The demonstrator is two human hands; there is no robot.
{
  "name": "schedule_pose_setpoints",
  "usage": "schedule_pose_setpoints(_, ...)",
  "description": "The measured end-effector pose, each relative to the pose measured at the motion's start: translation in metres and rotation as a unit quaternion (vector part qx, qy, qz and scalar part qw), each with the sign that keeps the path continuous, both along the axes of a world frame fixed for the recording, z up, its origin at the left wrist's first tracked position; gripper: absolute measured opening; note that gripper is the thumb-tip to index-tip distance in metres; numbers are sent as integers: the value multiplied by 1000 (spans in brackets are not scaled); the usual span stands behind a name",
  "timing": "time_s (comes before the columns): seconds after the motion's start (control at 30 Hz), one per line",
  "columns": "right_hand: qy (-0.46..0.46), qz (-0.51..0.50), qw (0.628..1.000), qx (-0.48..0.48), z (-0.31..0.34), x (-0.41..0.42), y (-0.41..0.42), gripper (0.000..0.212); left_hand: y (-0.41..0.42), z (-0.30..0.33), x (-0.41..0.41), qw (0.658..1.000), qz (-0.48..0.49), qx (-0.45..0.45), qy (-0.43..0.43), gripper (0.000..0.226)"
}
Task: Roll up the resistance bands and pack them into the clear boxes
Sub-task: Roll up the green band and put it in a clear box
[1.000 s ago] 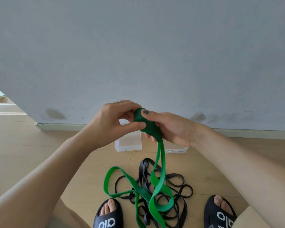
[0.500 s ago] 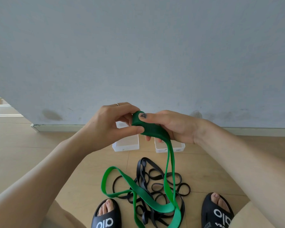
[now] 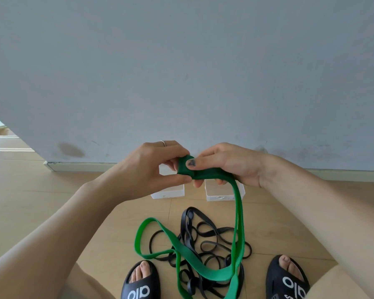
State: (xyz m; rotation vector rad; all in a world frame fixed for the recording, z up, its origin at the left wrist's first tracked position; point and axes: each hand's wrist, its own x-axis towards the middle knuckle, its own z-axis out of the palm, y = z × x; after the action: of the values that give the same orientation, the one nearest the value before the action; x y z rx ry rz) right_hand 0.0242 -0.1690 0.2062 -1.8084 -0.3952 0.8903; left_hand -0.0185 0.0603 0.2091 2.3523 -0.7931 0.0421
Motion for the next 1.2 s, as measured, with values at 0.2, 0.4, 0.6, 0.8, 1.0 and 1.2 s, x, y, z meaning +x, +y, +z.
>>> schedule_pose_setpoints(0.2, -46, -35, 998, 0, -1, -1, 2, 27, -5, -4, -1, 987, 81, -63, 126, 30)
schedule_pose_setpoints(0.4, -154, -76, 985, 21, -8, -8, 8, 25, -3, -7, 0, 940, 111, -167, 278, 29)
schedule_pose_setpoints(0.6, -159, -69, 984, 37, -7, -10, 6, 20, -2, -8, -1, 979, 89, -125, 135, 24)
schedule_pose_setpoints(0.8, -125, -71, 988, 49, -5, -11, 9, 33, -8, -11, -1, 991, 105, -65, -59, 22)
schedule_pose_setpoints(1.0, -289, -182, 940, 6, -19, -17, 26, 36, -16, -12, 1, 983, 132, -41, -117, 21)
schedule_pose_setpoints(1.2, -382, -113, 916, -40, -21, -10, 20, 33, -18, -9, -2, 982, 186, -44, -4, 27)
